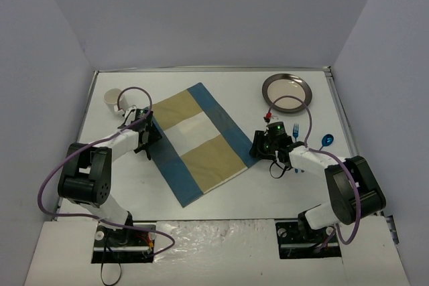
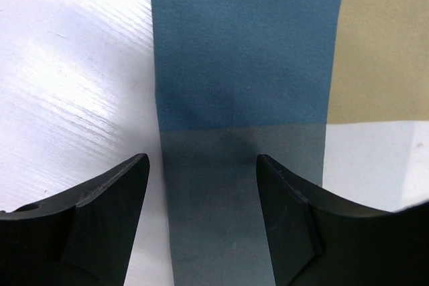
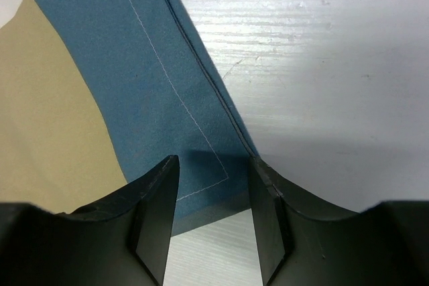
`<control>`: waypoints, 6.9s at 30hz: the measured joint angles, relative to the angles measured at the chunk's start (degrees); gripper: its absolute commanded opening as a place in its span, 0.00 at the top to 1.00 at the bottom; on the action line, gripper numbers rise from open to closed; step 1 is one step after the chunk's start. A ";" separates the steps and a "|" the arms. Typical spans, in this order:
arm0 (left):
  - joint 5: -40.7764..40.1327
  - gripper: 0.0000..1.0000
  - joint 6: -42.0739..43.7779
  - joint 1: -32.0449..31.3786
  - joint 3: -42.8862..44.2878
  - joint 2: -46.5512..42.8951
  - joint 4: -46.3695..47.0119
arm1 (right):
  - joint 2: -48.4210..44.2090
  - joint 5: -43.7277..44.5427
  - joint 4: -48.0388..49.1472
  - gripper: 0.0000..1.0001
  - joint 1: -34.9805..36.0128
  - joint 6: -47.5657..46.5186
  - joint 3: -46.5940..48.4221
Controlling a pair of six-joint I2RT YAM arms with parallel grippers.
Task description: Set the dinner table for one person
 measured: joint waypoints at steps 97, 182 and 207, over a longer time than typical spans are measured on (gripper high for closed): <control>11.28 0.03 29.63 3.42 -2.26 -50.08 -20.75 | 36.63 -13.44 21.02 0.72 -37.48 19.30 32.05; 9.08 0.03 29.13 3.41 -2.35 -49.26 -21.03 | 33.56 -26.20 25.37 0.29 2.80 20.56 26.05; 6.89 0.11 25.14 21.58 27.68 -10.02 -19.04 | -9.61 -2.21 -7.08 0.09 2.64 -2.98 19.68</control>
